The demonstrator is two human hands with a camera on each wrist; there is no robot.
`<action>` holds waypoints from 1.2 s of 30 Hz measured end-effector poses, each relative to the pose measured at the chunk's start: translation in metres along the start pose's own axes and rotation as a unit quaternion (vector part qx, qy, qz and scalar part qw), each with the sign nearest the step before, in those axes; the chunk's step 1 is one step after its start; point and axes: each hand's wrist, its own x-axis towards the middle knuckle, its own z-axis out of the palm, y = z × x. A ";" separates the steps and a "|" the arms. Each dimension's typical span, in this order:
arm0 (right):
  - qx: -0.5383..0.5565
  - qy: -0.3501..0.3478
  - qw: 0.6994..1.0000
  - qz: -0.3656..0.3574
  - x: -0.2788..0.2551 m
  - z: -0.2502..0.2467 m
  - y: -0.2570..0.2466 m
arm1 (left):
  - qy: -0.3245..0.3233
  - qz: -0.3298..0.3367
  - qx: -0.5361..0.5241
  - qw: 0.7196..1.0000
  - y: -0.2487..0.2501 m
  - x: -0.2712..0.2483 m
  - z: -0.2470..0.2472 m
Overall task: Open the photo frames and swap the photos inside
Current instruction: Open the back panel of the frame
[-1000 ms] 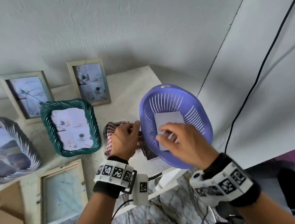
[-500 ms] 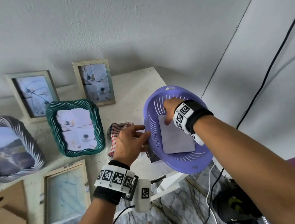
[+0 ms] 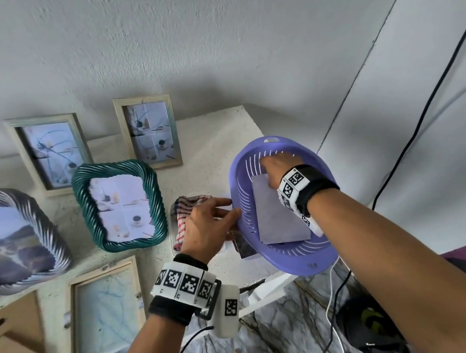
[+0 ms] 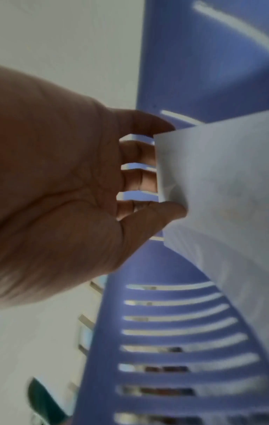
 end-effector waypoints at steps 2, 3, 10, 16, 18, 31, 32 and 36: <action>0.061 0.006 0.998 -0.007 -0.005 -0.015 0.004 | 0.013 0.016 0.036 0.999 -0.001 0.000 -0.001; 0.093 0.013 0.996 -0.008 -0.008 -0.025 0.006 | 0.023 0.033 0.065 0.997 -0.001 0.000 -0.003; 0.263 0.118 0.956 -0.047 -0.057 -0.098 0.010 | 0.033 0.121 0.088 0.988 0.023 -0.012 -0.020; 0.407 0.181 0.887 -0.126 -0.107 -0.114 -0.040 | 0.007 0.109 -0.060 0.992 0.041 -0.039 -0.059; 0.450 0.192 0.859 -0.147 -0.113 -0.103 -0.067 | 0.000 0.094 -0.091 0.991 0.035 -0.050 -0.079; 0.595 0.099 0.781 -0.159 -0.135 0.031 -0.229 | 0.146 -0.017 -0.052 0.988 -0.077 -0.132 -0.216; 0.567 0.111 0.798 -0.171 -0.135 0.039 -0.236 | 0.150 -0.024 -0.036 0.988 -0.086 -0.138 -0.222; 0.501 0.153 0.833 -0.178 -0.137 0.059 -0.253 | 0.158 -0.021 0.062 0.985 -0.108 -0.148 -0.233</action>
